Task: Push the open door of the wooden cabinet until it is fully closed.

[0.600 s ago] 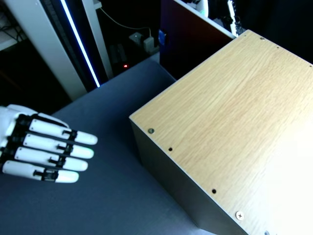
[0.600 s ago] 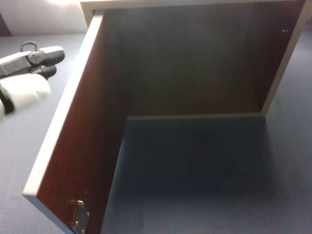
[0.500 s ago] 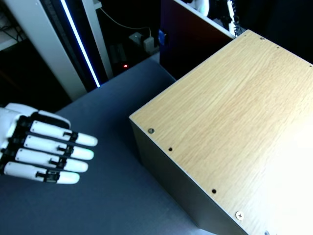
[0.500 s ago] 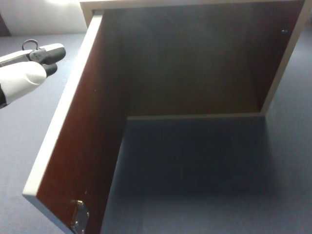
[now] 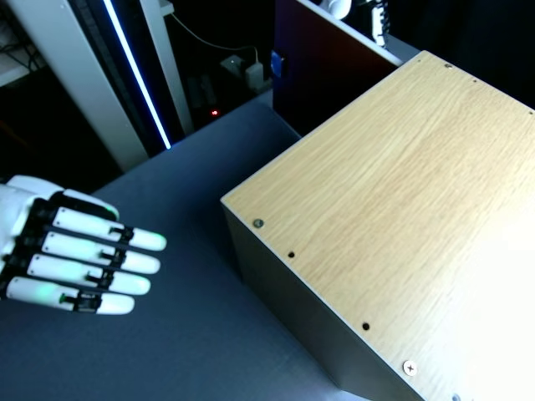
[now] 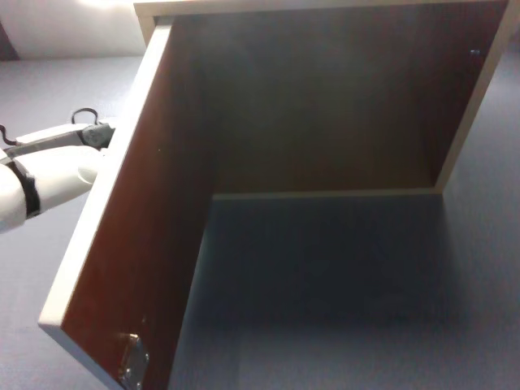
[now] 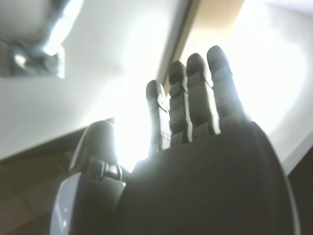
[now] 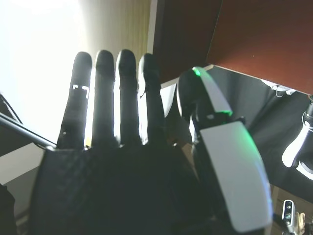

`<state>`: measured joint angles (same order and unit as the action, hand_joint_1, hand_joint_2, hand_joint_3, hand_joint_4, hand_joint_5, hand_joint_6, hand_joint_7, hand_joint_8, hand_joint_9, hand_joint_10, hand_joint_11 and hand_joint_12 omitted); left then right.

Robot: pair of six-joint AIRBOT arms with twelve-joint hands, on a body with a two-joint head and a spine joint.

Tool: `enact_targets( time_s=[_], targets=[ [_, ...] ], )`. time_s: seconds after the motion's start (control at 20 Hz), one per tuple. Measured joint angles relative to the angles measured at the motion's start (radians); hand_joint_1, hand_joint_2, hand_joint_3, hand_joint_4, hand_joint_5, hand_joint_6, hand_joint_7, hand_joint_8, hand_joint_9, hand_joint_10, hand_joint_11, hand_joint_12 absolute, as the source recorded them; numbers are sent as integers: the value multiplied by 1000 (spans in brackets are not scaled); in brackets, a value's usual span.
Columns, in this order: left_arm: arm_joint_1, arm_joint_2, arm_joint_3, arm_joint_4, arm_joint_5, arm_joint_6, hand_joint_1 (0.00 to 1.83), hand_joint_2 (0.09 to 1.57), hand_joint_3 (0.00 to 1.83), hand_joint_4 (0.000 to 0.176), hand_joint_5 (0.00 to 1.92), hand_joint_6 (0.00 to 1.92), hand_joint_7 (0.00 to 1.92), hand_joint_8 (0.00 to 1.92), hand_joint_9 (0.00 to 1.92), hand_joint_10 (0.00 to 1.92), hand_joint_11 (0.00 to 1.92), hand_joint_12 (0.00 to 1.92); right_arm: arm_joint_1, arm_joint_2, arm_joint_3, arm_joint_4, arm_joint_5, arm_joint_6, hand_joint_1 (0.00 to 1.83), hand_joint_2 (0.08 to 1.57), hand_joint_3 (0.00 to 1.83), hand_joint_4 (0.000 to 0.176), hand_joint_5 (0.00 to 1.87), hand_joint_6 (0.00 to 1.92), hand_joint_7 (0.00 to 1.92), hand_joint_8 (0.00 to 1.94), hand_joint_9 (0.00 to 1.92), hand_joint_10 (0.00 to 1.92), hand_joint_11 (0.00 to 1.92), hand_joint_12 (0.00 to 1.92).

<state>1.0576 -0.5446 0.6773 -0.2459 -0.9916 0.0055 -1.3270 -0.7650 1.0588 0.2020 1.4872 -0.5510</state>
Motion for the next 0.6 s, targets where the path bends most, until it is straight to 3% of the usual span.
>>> enact_targets(
  time_s=[0.15,0.3,0.45,0.6],
  targets=[
    [-15,-14,0,24,29,0,0,1426,0,176,270,1,355,0,307,0,219,171,0,0,0,0,0,0,519,1473,1,0,499,0,476,2,406,2,58,829],
    [-35,-37,0,46,41,0,0,1446,6,157,298,14,366,9,311,7,197,92,0,0,1,0,-3,0,519,1468,0,0,508,3,474,3,400,4,69,828],
    [-70,-69,17,79,60,-1,0,1448,4,175,286,3,351,1,289,0,169,74,0,-4,1,2,-3,1,516,1454,0,0,511,3,484,5,413,7,72,834],
    [-92,-92,25,129,89,0,0,1471,12,176,270,0,342,0,293,2,176,78,0,-4,1,2,-3,1,542,1457,0,0,513,2,491,4,423,7,82,837]
  ],
)
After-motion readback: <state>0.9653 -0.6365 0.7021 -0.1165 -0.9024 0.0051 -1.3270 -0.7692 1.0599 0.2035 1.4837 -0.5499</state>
